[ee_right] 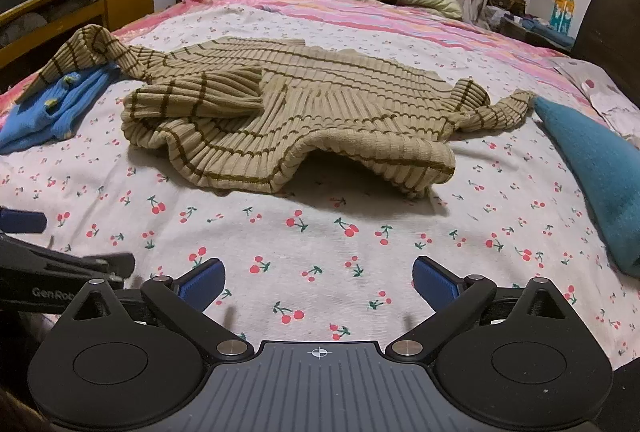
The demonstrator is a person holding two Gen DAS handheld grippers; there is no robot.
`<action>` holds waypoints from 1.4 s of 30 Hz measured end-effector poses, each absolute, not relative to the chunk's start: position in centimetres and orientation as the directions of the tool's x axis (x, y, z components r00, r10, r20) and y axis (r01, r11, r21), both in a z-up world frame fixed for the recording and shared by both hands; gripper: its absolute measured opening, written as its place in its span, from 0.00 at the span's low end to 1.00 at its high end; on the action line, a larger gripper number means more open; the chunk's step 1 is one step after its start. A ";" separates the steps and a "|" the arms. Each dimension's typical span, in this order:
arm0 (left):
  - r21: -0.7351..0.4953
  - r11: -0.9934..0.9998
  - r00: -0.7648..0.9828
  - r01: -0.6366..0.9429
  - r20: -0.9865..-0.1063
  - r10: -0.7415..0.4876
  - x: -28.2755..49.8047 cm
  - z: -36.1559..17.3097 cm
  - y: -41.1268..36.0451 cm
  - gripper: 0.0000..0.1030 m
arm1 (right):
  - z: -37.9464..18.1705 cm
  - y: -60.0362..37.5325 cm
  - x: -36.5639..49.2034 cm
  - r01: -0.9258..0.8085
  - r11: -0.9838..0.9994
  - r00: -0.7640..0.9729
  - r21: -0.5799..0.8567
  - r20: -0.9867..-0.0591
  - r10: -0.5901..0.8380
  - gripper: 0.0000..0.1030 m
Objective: Fold small clothes
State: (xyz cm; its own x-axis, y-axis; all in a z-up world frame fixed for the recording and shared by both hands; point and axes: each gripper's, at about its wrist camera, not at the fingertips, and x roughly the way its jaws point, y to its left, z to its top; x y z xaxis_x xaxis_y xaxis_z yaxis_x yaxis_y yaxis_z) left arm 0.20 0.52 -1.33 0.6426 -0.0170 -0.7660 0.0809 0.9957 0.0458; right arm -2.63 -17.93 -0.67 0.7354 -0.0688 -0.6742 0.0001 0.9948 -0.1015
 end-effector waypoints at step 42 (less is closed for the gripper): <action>0.133 0.945 0.783 0.300 -0.600 -0.164 9.5 3.7 -1.1 1.00 | 3.2 -23.4 7.8 -0.018 0.999 0.754 -0.048 -0.657 -0.018 0.58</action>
